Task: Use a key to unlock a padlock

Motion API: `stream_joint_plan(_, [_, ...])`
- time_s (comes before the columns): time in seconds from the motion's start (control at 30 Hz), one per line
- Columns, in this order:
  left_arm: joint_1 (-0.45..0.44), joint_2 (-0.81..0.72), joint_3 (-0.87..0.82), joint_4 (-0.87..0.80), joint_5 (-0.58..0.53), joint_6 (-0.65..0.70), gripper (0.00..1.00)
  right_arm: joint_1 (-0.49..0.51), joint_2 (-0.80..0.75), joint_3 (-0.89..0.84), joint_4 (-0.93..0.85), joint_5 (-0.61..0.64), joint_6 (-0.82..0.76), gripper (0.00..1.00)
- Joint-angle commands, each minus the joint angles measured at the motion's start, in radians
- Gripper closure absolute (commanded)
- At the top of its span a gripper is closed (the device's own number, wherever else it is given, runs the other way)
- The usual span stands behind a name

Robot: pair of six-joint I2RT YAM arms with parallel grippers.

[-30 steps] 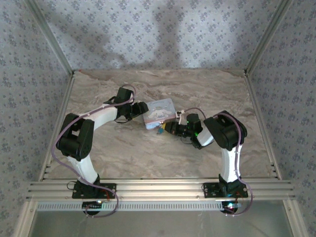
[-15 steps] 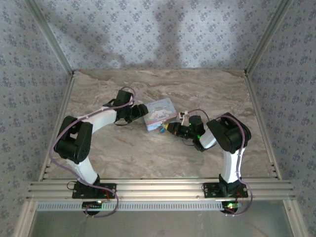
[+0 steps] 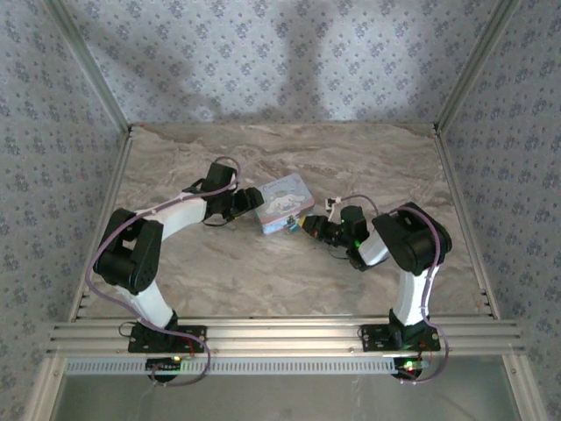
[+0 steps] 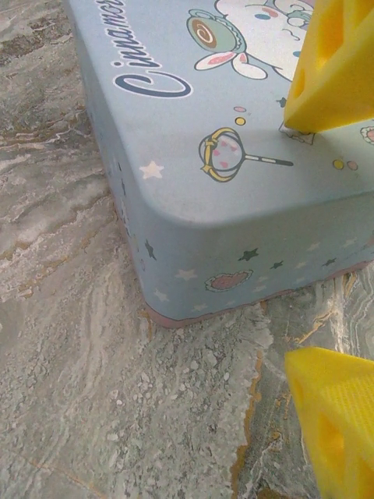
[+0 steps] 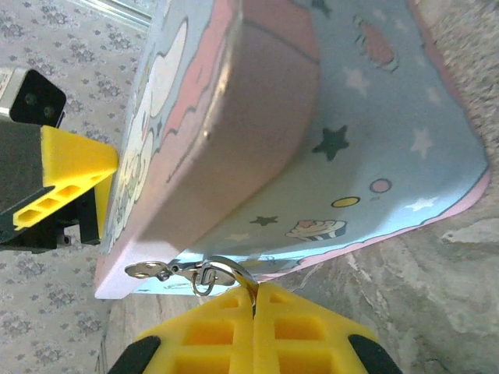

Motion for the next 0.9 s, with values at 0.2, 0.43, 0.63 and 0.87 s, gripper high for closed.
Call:
stream_joint_plan(0.2, [-0.001,-0.028,0.003,-0.092,-0.021,0.007,0.24,-0.016,-0.094,-0.031,-0.073,0.033,-0.043,1.00])
stream_joint_plan(0.43, [0.024,-0.083,0.038,-0.098,-0.017,0.021,0.16,-0.026,-0.236,-0.074,-0.232,0.056,-0.118,1.00])
stream_joint_plan(0.63, [0.035,-0.148,0.068,-0.138,-0.049,0.064,0.10,-0.029,-0.436,-0.075,-0.501,0.087,-0.239,1.00])
stream_joint_plan(0.87, [0.035,-0.314,-0.017,-0.102,-0.132,0.096,0.03,-0.032,-0.696,0.005,-0.957,0.134,-0.418,1.00])
